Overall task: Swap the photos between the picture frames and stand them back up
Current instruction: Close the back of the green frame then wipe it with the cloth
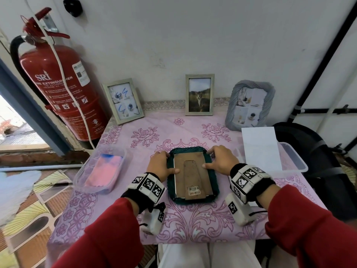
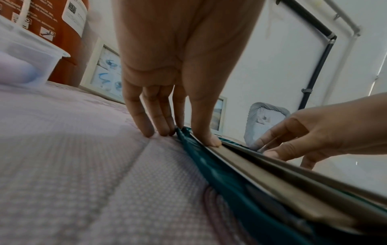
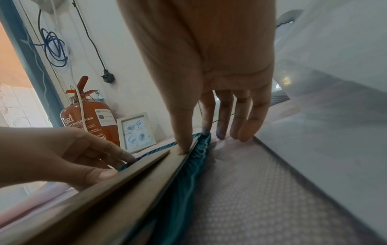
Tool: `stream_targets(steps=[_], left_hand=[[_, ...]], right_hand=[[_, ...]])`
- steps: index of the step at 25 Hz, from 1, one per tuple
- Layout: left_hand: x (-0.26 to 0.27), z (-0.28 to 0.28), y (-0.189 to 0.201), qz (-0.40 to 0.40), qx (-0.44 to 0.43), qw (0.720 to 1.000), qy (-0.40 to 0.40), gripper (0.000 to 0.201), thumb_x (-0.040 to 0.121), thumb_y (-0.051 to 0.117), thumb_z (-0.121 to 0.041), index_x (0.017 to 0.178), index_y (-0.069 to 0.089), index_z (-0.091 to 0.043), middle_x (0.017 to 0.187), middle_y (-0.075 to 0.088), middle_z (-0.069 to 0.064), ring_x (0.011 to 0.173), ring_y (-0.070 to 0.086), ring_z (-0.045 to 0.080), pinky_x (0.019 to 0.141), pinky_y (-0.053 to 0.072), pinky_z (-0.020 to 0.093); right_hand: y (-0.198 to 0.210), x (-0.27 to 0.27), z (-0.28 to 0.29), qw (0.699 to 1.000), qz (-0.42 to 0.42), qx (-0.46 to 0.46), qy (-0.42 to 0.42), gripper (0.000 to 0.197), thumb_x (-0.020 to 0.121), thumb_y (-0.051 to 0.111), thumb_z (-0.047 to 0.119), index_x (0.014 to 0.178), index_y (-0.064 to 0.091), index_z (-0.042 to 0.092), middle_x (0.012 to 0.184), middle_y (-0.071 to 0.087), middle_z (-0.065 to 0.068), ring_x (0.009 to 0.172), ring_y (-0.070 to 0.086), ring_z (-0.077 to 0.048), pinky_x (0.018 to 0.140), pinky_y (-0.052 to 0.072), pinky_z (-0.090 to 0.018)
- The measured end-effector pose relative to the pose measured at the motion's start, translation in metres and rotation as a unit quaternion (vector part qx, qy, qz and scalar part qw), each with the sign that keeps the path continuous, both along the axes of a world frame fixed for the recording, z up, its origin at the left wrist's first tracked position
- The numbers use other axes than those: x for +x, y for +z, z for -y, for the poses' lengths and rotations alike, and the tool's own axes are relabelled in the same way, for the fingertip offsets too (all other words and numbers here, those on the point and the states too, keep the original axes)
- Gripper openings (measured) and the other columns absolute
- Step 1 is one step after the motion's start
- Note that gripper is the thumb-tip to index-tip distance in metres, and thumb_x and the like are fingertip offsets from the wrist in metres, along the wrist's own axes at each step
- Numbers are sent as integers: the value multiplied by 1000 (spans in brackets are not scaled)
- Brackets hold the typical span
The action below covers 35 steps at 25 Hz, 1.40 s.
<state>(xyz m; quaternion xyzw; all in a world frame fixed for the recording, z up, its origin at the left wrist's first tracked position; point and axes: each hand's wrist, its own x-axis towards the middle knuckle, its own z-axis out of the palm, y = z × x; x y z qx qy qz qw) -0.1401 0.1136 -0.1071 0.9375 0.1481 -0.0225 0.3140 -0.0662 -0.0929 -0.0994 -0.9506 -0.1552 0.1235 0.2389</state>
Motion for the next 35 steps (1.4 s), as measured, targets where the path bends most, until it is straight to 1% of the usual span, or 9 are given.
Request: stream_targets(steps=[4, 7, 12, 17, 21, 23, 26, 31, 35], left_hand=[[-1, 0, -2, 4, 17, 1000, -8, 67, 72, 79, -28, 125, 47, -3, 126, 50, 17, 115, 50, 32, 98, 42, 40], [-4, 3, -4, 4, 21, 1000, 7, 68, 74, 77, -29, 129, 45, -7, 130, 46, 15, 118, 48, 32, 99, 41, 43], [-8, 6, -1, 5, -9, 1000, 19, 65, 75, 77, -24, 129, 44, -7, 131, 43, 15, 120, 47, 31, 101, 41, 43], [-8, 9, 1, 10, -52, 998, 35, 63, 74, 77, -14, 127, 44, -3, 130, 41, 18, 119, 47, 33, 104, 39, 41], [-9, 9, 2, 16, -73, 997, 36, 63, 74, 77, -11, 127, 45, -1, 129, 42, 19, 118, 49, 32, 104, 39, 40], [-9, 9, 3, 16, -77, 996, 36, 63, 74, 77, -10, 127, 45, -1, 129, 42, 19, 116, 50, 31, 104, 40, 39], [-9, 9, 4, 15, -81, 996, 30, 63, 73, 77, -9, 127, 45, 0, 128, 42, 20, 113, 51, 31, 103, 41, 37], [-9, 9, 5, 10, -80, 997, 16, 60, 75, 75, -8, 128, 48, -6, 128, 39, 19, 113, 52, 32, 105, 40, 36], [-9, 9, 4, 8, -89, 996, 25, 66, 75, 76, -8, 132, 45, -3, 129, 39, 19, 112, 53, 32, 105, 40, 36]], right_hand=[[-2, -1, 1, 1000, -4, 18, -3, 58, 72, 78, 34, 119, 54, 11, 120, 56, -11, 113, 51, -27, 97, 44, -41], [0, -1, 3, 999, -11, 47, 0, 56, 70, 80, 31, 116, 56, 10, 118, 59, -10, 111, 54, -26, 98, 43, -40], [1, -3, 5, 997, -11, 76, 9, 55, 70, 80, 29, 116, 57, 9, 117, 60, -10, 110, 55, -23, 96, 44, -36], [-1, -5, 6, 997, -14, 72, 25, 50, 74, 77, 28, 119, 56, 16, 118, 53, -11, 113, 50, -27, 97, 42, -34], [-4, -6, 5, 996, -19, 82, 3, 57, 75, 77, 26, 122, 51, 8, 124, 52, -12, 116, 50, -25, 101, 42, -38], [-4, -7, 5, 998, -14, 62, 13, 57, 77, 75, 28, 125, 51, 8, 126, 49, -12, 118, 48, -26, 103, 41, -37], [-5, -8, 6, 996, -18, 89, 10, 55, 77, 75, 25, 125, 52, 8, 125, 47, -14, 117, 49, -25, 103, 40, -35], [-3, -9, 8, 995, -19, 90, 28, 53, 79, 73, 24, 127, 53, 11, 123, 45, -14, 117, 48, -25, 105, 38, -32], [-3, -9, 8, 996, -19, 80, 33, 54, 81, 71, 26, 129, 50, 12, 125, 44, -13, 119, 45, -26, 106, 36, -34]])
